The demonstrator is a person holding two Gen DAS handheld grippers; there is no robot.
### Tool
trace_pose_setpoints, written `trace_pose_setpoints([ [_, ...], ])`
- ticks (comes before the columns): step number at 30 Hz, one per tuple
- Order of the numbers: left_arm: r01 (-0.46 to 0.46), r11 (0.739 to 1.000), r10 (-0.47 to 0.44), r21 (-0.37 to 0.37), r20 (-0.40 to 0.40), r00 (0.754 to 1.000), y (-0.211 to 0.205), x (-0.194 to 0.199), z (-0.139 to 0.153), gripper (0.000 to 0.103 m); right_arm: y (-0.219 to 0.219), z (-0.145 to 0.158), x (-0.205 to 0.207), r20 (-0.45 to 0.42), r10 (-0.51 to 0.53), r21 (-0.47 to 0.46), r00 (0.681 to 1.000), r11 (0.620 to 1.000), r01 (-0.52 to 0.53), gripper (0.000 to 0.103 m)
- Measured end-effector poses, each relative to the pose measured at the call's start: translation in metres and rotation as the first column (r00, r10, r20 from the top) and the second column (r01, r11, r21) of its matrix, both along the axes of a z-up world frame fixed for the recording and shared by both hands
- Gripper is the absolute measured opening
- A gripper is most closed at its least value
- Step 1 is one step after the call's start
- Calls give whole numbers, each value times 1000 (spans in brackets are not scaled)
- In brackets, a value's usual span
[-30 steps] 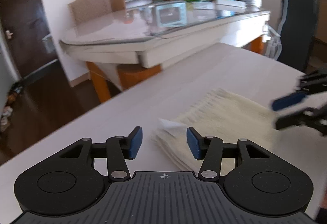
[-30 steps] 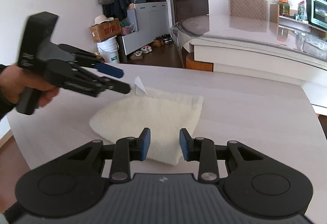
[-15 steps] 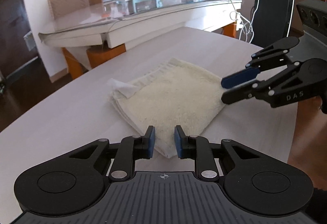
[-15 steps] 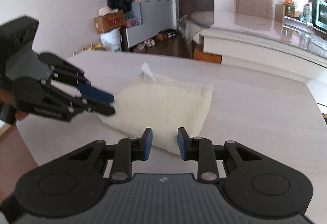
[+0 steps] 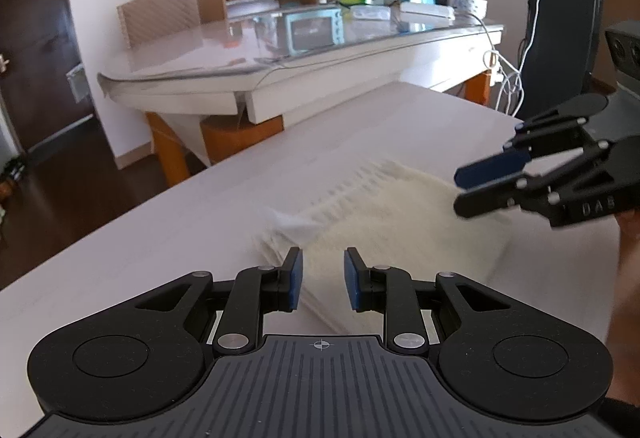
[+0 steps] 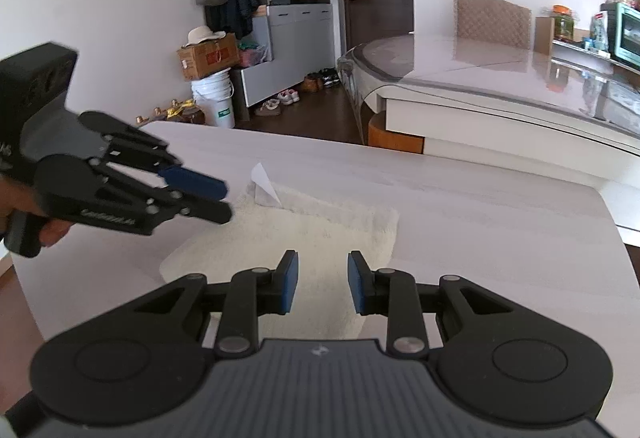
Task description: Fold towel
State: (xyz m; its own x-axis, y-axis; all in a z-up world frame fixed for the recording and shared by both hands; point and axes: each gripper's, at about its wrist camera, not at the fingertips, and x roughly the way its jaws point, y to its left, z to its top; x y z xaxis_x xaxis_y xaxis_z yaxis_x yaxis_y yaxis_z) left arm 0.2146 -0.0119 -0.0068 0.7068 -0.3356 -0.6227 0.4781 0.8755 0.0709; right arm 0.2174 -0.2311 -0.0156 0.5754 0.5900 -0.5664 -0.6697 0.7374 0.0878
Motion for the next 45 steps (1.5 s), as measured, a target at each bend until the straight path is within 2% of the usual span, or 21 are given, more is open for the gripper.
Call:
trace_pose_setpoints([
  [5, 14, 1000, -14, -2, -19, 1000, -1, 19, -6, 26, 5, -8, 17, -46, 19, -6, 999, 1000, -19, 28],
  [8, -7, 1000, 6, -30, -41, 999, 4, 27, -8, 26, 1, -6, 22, -40, 3, 11, 999, 1000, -3, 28],
  [15, -11, 1000, 11, -19, -42, 999, 1, 26, -18, 24, 4, -9, 42, -43, -14, -9, 999, 1000, 14, 28],
  [27, -23, 999, 22, -23, -48, 999, 3, 27, -18, 25, 11, -11, 43, -34, -4, -64, 999, 998, 2, 28],
  [37, -50, 998, 51, 41, -14, 999, -8, 18, -18, 25, 10, -9, 38, -9, -17, -61, 1000, 998, 16, 29],
  [40, -62, 998, 63, 19, -23, 998, -5, 20, -17, 25, 9, -7, 35, 3, -21, -63, 1000, 998, 21, 29],
  [42, -69, 998, 69, 1, -16, 997, -3, 17, -15, 27, 7, -5, 32, 10, -23, -59, 1000, 998, 24, 29],
  [44, -71, 997, 71, -17, -3, 997, 1, 10, -12, 41, 1, 0, 20, 24, -24, -42, 999, 999, 25, 29],
  [45, -72, 997, 72, -20, 0, 997, 2, 7, -11, 41, -1, 0, 12, 33, -18, -44, 999, 999, 20, 29],
])
